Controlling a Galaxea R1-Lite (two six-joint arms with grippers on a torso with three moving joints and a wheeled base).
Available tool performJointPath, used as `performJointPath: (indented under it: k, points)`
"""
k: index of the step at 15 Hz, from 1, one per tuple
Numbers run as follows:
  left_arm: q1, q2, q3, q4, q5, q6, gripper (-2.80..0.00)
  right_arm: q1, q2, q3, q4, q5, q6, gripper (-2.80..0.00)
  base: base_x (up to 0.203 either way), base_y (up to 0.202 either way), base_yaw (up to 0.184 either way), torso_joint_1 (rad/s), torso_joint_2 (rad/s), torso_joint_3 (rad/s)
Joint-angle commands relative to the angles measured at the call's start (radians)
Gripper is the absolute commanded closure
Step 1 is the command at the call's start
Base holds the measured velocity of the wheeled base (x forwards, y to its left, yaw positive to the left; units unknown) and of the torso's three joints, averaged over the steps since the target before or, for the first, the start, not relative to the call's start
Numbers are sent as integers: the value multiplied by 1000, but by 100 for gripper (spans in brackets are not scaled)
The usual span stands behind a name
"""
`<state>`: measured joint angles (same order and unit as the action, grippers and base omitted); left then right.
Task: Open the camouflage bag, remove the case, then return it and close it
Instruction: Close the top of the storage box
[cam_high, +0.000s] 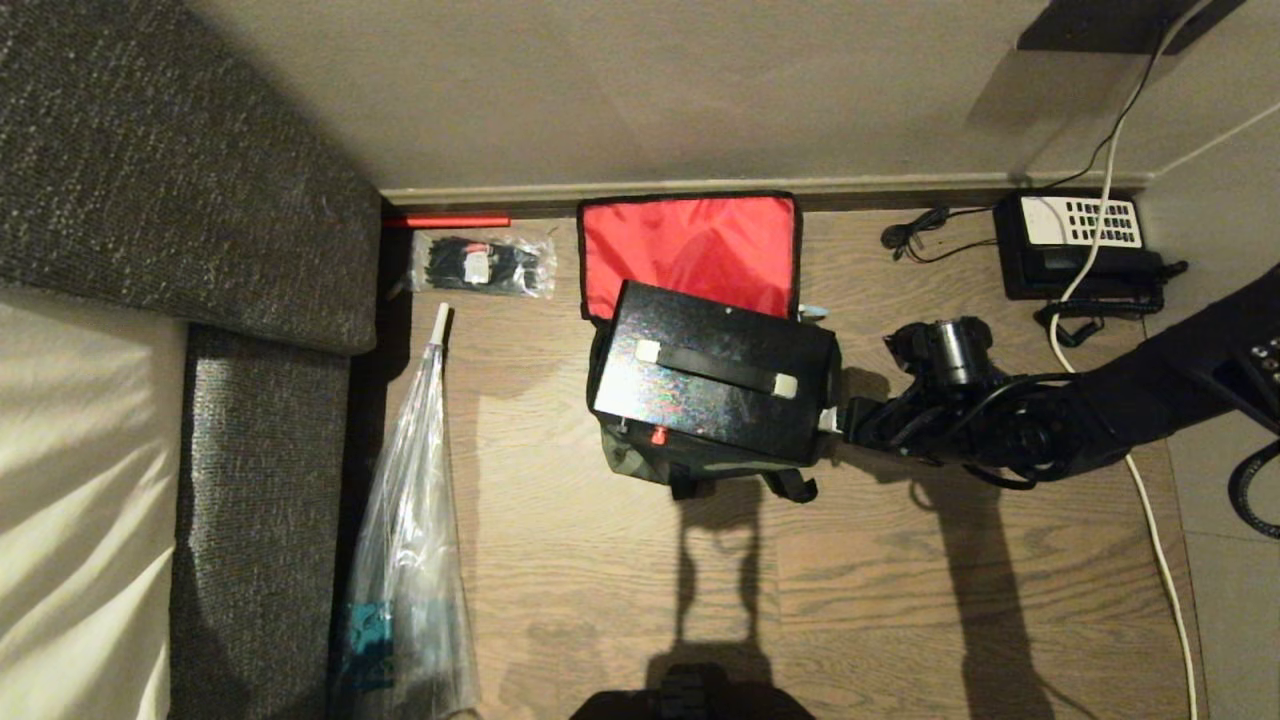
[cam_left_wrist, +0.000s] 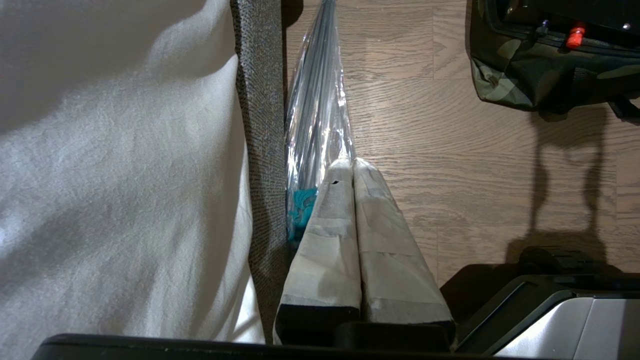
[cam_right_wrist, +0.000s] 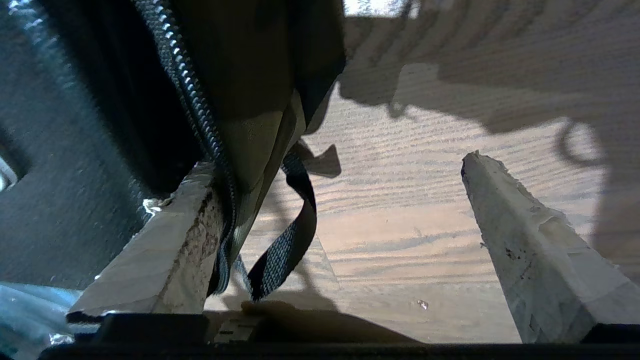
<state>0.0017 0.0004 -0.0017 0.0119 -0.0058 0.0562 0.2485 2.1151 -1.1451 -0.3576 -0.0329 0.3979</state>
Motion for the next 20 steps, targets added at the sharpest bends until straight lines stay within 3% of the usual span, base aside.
performJointPath:
  k: [1,12,20]
  points:
    - [0,-3,0,0,0,1,0,0,27,-16,-26,-8,3,0,0,0,0,0,0,0]
    - [0,-3,0,0,0,1,0,6,4,-16,-34,-44,-20,0,0,0,0,0,0,0]
    - [1,-2,0,0,0,1,0,58,-226,114,15,-26,-71,0,0,0,0,0,0,0]
